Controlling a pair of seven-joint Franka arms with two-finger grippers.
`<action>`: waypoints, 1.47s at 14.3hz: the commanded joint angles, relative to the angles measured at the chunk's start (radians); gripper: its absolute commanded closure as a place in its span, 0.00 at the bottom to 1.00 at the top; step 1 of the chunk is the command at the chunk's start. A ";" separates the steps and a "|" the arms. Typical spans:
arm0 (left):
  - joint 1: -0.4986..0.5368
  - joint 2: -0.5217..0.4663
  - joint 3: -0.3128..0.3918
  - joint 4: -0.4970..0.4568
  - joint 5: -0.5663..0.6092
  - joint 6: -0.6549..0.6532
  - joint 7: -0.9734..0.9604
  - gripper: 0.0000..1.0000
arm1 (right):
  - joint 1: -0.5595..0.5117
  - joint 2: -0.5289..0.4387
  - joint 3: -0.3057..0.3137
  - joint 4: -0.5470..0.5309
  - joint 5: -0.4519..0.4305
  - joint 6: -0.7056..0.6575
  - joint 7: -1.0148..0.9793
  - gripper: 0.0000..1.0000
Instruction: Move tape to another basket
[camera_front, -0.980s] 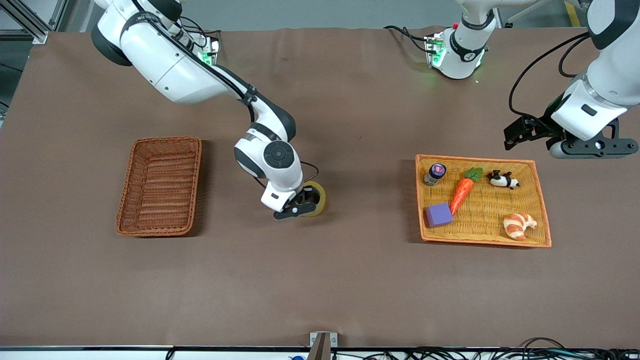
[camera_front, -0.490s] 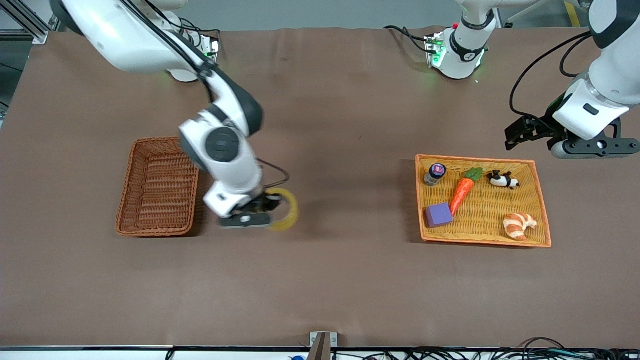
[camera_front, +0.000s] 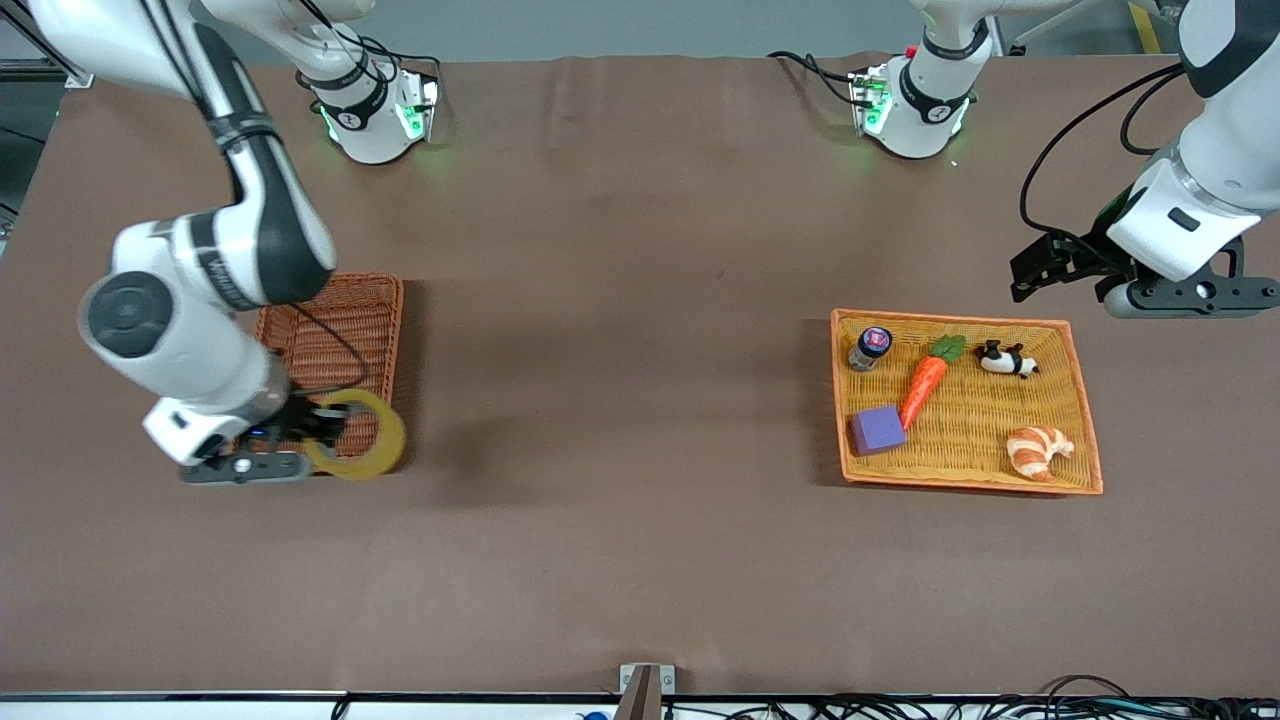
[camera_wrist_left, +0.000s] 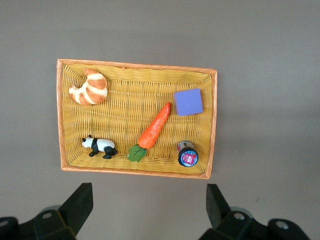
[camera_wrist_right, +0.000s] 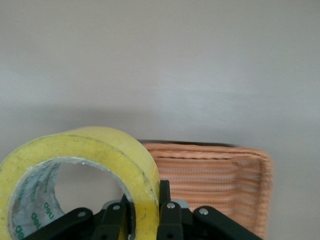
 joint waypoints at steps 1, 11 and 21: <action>0.006 0.016 -0.004 0.027 -0.017 -0.008 -0.006 0.00 | 0.008 -0.125 -0.094 -0.236 0.034 0.131 -0.151 1.00; 0.007 0.020 -0.004 0.049 -0.015 -0.007 -0.004 0.00 | 0.005 -0.199 -0.178 -0.744 0.036 0.613 -0.228 0.98; 0.001 0.036 -0.004 0.076 -0.014 -0.007 -0.006 0.00 | 0.014 -0.139 -0.178 -0.757 0.036 0.675 -0.228 0.31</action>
